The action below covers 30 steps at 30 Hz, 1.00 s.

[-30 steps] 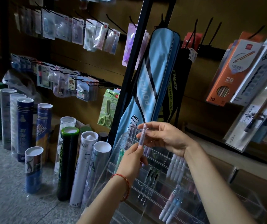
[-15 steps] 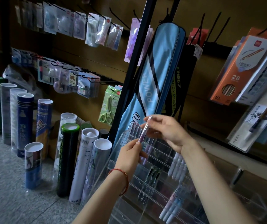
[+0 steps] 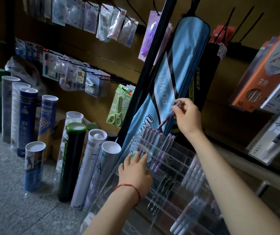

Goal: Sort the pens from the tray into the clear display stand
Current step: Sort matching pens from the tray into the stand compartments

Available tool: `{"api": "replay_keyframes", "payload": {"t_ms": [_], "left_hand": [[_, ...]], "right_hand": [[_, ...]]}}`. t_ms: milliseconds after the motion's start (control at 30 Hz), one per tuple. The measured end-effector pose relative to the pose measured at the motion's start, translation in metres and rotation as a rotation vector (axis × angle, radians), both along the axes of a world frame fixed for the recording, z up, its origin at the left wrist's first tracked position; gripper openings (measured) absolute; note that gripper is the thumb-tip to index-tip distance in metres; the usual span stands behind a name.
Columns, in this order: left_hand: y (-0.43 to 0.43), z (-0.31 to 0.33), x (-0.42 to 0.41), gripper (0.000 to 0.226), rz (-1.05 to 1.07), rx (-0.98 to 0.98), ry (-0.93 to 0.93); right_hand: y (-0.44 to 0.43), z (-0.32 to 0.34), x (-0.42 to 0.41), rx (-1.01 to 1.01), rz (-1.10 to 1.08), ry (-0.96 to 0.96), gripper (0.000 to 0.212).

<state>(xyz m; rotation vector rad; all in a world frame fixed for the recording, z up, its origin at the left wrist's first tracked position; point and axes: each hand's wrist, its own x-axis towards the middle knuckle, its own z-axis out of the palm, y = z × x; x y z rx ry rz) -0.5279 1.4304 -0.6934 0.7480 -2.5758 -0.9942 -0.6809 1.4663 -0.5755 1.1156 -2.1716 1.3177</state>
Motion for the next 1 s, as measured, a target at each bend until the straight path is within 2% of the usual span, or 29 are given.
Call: {"api": "replay_keyframes", "payload": {"t_ms": [100,200,367,567,700,800,1000], "left_hand": [[0.008,0.007,-0.007,0.056,-0.018,-0.029,0.041],[0.017,0.013,-0.015,0.055,-0.053,-0.022,0.081],[0.028,0.016,-0.02,0.055,-0.09,-0.025,0.09],[0.03,0.016,-0.015,0.052,-0.091,-0.014,0.084],[0.027,0.015,-0.013,0.054,-0.09,0.005,0.054],[0.026,0.017,-0.014,0.054,-0.082,0.022,0.059],[0.029,0.021,-0.014,0.053,-0.099,0.035,0.064]], "right_hand": [[0.024,0.007,-0.001,-0.032,-0.034,0.098,0.016],[0.047,0.009,-0.003,0.062,-0.054,0.132,0.016],[0.061,-0.01,0.0,0.242,0.083,-0.197,0.009],[0.061,-0.017,0.004,0.262,0.107,-0.297,0.016],[0.058,-0.014,0.002,0.461,0.044,-0.226,0.009],[0.055,-0.007,0.005,0.607,0.048,-0.132,0.013],[0.048,-0.009,0.004,0.842,-0.064,-0.072,0.012]]}}
